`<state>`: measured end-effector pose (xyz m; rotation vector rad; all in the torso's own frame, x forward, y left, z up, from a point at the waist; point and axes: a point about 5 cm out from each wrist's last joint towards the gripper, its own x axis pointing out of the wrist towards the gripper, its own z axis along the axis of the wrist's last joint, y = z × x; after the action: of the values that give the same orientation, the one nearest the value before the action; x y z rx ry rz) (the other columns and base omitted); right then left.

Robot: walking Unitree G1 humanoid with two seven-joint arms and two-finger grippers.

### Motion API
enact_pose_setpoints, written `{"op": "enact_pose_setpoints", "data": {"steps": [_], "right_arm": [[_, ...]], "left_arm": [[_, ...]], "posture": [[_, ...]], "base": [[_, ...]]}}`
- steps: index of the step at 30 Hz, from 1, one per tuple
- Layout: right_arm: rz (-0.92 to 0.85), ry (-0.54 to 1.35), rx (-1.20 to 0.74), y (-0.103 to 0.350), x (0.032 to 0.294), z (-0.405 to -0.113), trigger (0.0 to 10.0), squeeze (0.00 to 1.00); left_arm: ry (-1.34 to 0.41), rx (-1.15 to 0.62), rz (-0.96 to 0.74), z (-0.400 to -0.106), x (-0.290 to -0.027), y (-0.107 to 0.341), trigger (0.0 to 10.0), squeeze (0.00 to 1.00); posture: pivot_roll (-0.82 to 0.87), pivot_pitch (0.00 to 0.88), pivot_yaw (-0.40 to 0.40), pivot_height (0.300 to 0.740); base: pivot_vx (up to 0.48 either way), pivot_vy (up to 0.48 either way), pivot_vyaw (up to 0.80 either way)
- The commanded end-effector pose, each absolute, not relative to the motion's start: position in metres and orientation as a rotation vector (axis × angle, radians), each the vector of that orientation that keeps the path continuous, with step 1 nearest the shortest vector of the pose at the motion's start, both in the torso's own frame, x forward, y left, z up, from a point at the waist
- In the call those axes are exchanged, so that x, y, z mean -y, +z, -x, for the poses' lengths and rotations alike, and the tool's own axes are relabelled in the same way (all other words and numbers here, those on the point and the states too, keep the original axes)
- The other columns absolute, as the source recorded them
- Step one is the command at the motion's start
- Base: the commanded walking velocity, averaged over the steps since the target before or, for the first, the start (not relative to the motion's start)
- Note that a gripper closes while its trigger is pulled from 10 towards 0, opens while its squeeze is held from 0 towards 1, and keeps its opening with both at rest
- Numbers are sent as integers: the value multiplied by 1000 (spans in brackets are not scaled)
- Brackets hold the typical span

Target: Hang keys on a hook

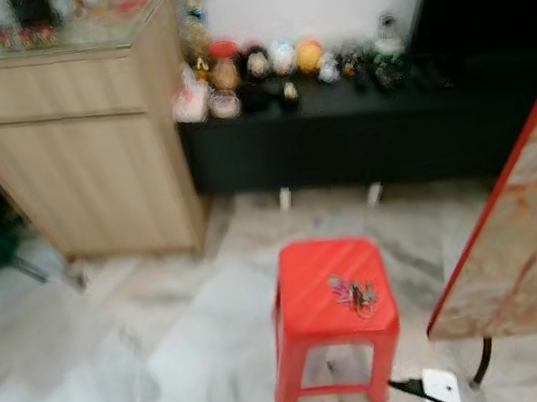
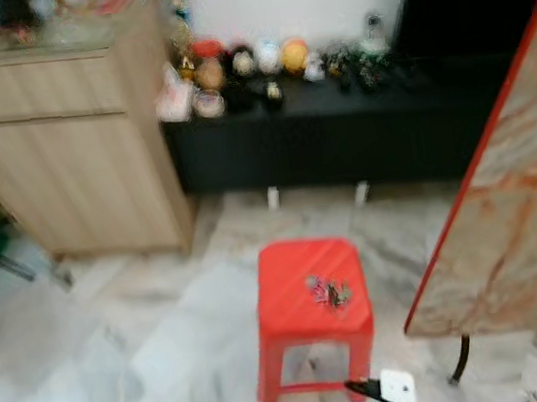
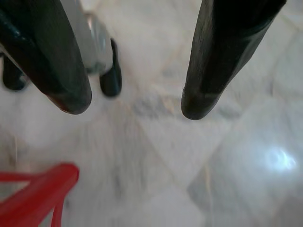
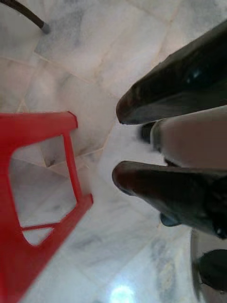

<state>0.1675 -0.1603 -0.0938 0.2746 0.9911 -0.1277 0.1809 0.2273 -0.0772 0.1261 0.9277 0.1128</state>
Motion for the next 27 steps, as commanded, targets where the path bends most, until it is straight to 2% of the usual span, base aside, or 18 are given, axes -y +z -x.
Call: {"op": "enact_pose_setpoints", "data": {"steps": [1, 10, 14, 15, 16, 17, 18, 27], "right_arm": [[-266, -156, -998, -95, 170, -164, 10000, 1000], [-264, -136, -998, -95, 168, -163, 10000, 1000], [-252, -136, -1002, -95, 168, -163, 10000, 1000], [-253, -137, -1003, -95, 168, -163, 10000, 627], [-252, -136, -1003, -95, 168, -163, 10000, 118], [-252, -135, -1003, -95, 168, -163, 10000, 118], [-251, -136, -1004, -95, 168, -162, 10000, 0], [-240, -128, -1013, -96, 167, -162, 10000, 0]], "left_arm": [[97, -946, -123, -177, -221, -81, 10000, 0], [97, -939, -129, -179, -222, -80, 10000, 0], [102, -931, -132, -180, -222, -79, 10000, 0], [99, -928, -134, -181, -221, -79, 10000, 0], [99, -927, -134, -181, -221, -78, 10000, 0], [99, -927, -134, -181, -221, -78, 10000, 0], [100, -926, -132, -181, -221, -78, 10000, 0], [109, -922, -133, -182, -222, -78, 10000, 0]], "posture": [[9, 0, -40, 740], [10, 0, -41, 740], [6, 0, -39, 740], [6, 0, -39, 740], [6, 0, -39, 740], [6, 0, -39, 740], [6, 0, -39, 740], [11, 2, -40, 740]], "base": [[277, 0, 0], [275, 0, 0], [0, 0, 0], [0, 0, 0], [0, 0, 0], [0, 0, 0], [0, 0, 0], [0, 0, 0]]}}
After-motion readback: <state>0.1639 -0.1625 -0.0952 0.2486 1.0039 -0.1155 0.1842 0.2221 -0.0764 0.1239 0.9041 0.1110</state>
